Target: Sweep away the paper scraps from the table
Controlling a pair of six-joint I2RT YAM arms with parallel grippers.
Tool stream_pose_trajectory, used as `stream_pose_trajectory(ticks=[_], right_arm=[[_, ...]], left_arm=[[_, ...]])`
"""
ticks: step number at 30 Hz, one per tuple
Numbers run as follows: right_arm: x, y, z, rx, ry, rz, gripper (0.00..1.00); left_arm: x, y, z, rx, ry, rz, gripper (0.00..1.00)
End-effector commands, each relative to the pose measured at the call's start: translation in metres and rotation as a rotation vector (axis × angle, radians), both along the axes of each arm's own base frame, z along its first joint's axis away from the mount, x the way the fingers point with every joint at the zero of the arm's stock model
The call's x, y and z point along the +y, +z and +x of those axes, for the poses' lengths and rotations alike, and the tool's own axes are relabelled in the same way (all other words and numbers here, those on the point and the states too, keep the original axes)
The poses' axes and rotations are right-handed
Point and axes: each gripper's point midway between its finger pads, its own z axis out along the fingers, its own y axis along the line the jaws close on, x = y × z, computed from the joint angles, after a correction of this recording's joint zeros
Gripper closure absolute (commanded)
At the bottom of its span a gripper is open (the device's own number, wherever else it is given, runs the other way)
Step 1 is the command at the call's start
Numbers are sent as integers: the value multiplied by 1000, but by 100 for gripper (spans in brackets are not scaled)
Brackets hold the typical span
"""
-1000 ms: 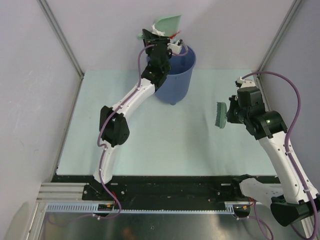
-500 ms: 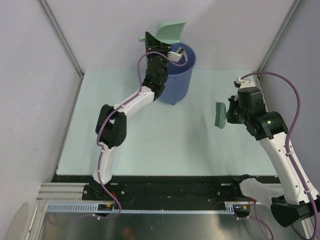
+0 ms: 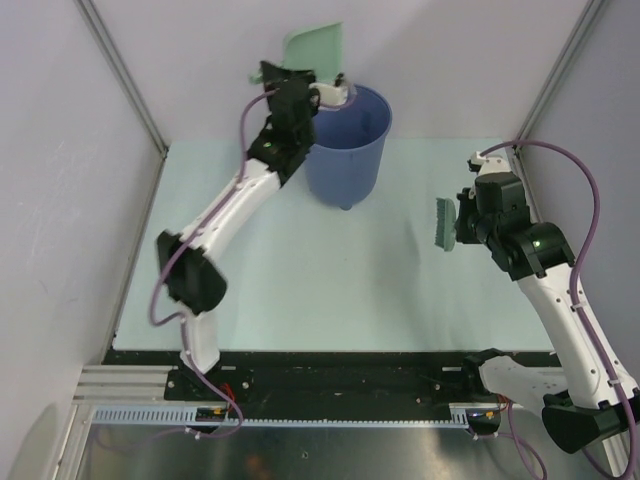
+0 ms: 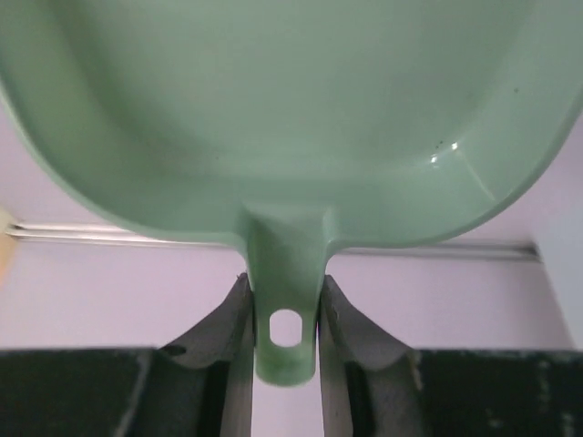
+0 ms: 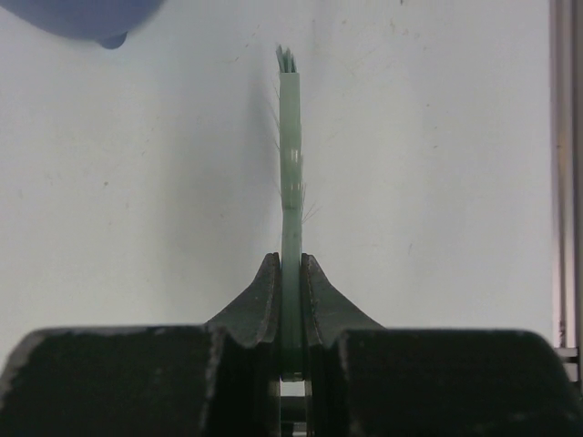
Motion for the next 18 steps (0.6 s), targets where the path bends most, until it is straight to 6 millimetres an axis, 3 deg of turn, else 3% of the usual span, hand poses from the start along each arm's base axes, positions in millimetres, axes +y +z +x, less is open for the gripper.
stream_pose_trajectory(ticks=[1,3,4,5,6,7,9,10,11,12,13,16,18], right_arm=[[-9,13,18,-85,-32,-68,100],[-10,11,21,-79,-37,-86,100],[-9,10,22,-77,-32,-88,100],[-7,9,23,-75,-27,-88,100],[-5,8,23,-71,-20,-90,100],[-3,8,24,-71,-14,-90,100],[4,8,23,-73,13,-92,100],[7,9,23,-80,23,-94,100],[15,11,22,-86,49,-94,100],[18,11,22,-89,59,-95,100],[21,12,22,-98,63,-98,100],[38,11,19,-103,115,-116,100],[50,9,17,-100,153,-131,100]], left_arm=[[59,-18,-70,153,15,-278,100],[79,-57,-95,295,30,-389,100],[74,-83,-100,392,-21,-429,100],[92,-89,-115,411,-3,-533,100],[98,-111,-128,501,2,-557,100],[96,-146,-139,613,-18,-588,100],[117,-172,-165,693,20,-674,100],[116,-209,-180,801,20,-695,100],[127,-226,-191,843,56,-730,100],[131,-236,-201,866,60,-749,100],[133,-268,-217,953,83,-760,100],[139,-320,-245,1106,127,-818,100],[136,-342,-255,1187,130,-867,100]])
